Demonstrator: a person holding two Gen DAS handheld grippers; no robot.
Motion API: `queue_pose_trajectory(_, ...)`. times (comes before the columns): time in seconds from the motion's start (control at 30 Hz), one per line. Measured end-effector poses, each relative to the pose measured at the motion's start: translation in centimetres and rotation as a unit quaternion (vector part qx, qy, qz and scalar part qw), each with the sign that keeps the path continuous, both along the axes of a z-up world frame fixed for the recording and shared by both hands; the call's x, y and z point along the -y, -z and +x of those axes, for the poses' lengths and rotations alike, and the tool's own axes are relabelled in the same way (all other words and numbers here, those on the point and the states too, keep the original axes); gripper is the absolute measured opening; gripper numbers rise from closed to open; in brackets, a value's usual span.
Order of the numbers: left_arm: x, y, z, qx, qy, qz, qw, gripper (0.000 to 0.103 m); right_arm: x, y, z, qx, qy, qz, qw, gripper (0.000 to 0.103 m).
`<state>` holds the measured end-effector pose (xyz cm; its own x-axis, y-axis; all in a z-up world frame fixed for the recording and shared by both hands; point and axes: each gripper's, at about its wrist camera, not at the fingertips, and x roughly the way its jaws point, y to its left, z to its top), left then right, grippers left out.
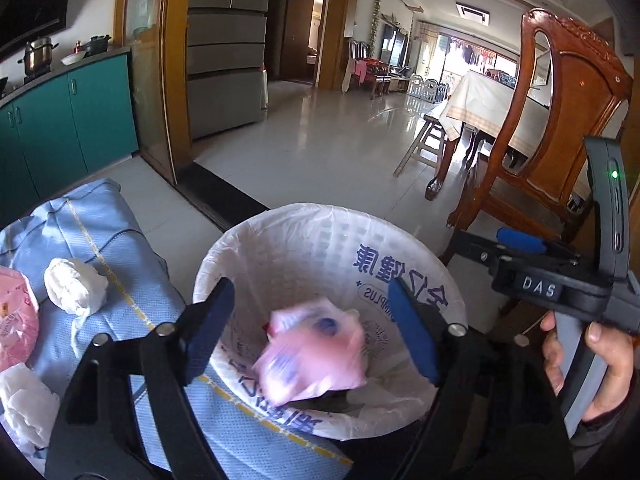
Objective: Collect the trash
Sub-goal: 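Carry the pink bag and paper cup to the bin and release both, then grasp the white-and-blue medicine box with the right tool while the left tool grasps the blue face mask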
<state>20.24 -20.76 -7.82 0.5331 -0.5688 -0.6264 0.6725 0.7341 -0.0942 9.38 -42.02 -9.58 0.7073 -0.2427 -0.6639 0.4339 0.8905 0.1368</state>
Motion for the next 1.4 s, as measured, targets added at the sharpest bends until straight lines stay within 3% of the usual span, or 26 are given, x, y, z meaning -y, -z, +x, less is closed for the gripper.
queue_pose_trajectory(0.1, -1.8, -0.7, -0.1, 0.022, -0.022, 0.018, 0.9994, 0.083, -0.5, 0.0, 0.2, 0.001, -0.008, 0.001, 1.000, 0.083)
queue_pose_trajectory(0.23, -7.8, -2.3, 0.5, 0.060, -0.080, 0.051, 0.9937, 0.083, -3.5, -0.2, 1.2, 0.003, -0.059, 0.005, 0.998, 0.083)
queue_pose_trajectory(0.3, -11.7, -2.9, 1.3, 0.073, -0.119, 0.070, 0.9877, 0.083, -6.3, -0.2, 1.9, 0.001, -0.108, 0.001, 0.994, 0.083)
queue_pose_trajectory(0.37, -16.4, -3.3, 2.7, 0.078, -0.168, 0.097, 0.9779, 0.083, -10.5, 0.1, 2.8, -0.009, -0.189, -0.005, 0.982, 0.083)
queue_pose_trajectory(0.47, -22.9, -2.9, 4.5, 0.079, -0.234, 0.142, 0.9585, 0.083, -18.4, 0.8, 3.9, -0.026, -0.329, -0.007, 0.944, 0.083)
queue_pose_trajectory(0.5, -24.4, -2.7, 5.0, 0.073, -0.244, 0.148, 0.9556, 0.083, -20.9, 1.0, 4.2, -0.031, -0.369, -0.010, 0.929, 0.083)
queue_pose_trajectory(0.53, -26.8, -2.1, 5.4, 0.058, -0.255, 0.147, 0.9540, 0.083, -24.8, 1.4, 4.4, -0.038, -0.425, -0.021, 0.904, 0.083)
queue_pose_trajectory(0.6, -30.1, -1.0, 6.0, 0.019, -0.264, 0.117, 0.9571, 0.084, -30.2, 1.8, 4.7, -0.044, -0.495, -0.057, 0.866, 0.083)
queue_pose_trajectory(0.63, -32.1, -0.1, 6.5, -0.023, -0.262, 0.079, 0.9614, 0.085, -32.1, 2.0, 4.9, -0.046, -0.514, -0.073, 0.853, 0.083)
queue_pose_trajectory(0.7, -34.4, 1.4, 7.3, -0.090, -0.266, 0.034, 0.9591, 0.085, -36.0, 2.6, 5.7, -0.057, -0.542, -0.115, 0.830, 0.083)
queue_pose_trajectory(0.73, -34.9, 2.0, 7.6, -0.107, -0.270, 0.029, 0.9565, 0.085, -37.2, 2.9, 6.2, -0.062, -0.551, -0.124, 0.823, 0.083)
queue_pose_trajectory(0.8, -35.1, 2.5, 7.4, -0.105, -0.270, 0.030, 0.9567, 0.086, -38.9, 3.4, 7.0, -0.074, -0.566, -0.123, 0.811, 0.083)
queue_pose_trajectory(0.87, -35.2, 2.8, 7.3, -0.109, -0.279, 0.030, 0.9537, 0.086, -39.8, 3.8, 7.4, -0.085, -0.573, -0.126, 0.806, 0.081)
queue_pose_trajectory(1.07, -35.2, 2.2, 6.5, -0.096, -0.275, 0.024, 0.9563, 0.086, -40.3, 3.2, 7.4, -0.090, -0.576, -0.091, 0.808, 0.046)
queue_pose_trajectory(1.13, -35.2, 2.1, 6.3, -0.095, -0.276, 0.025, 0.9563, 0.086, -39.8, 2.9, 7.1, -0.089, -0.568, -0.073, 0.815, 0.035)
queue_pose_trajectory(1.23, -35.4, 2.1, 6.2, -0.097, -0.280, 0.025, 0.9548, 0.086, -38.7, 2.5, 6.5, -0.080, -0.552, -0.040, 0.829, 0.030)
queue_pose_trajectory(1.27, -35.5, 2.2, 6.2, -0.097, -0.283, 0.026, 0.9540, 0.086, -38.1, 2.4, 6.5, -0.078, -0.544, -0.023, 0.835, 0.020)
queue_pose_trajectory(1.4, -35.9, 2.3, 5.9, -0.097, -0.287, 0.024, 0.9527, 0.086, -36.0, 2.3, 6.6, -0.073, -0.506, 0.012, 0.859, 0.020)
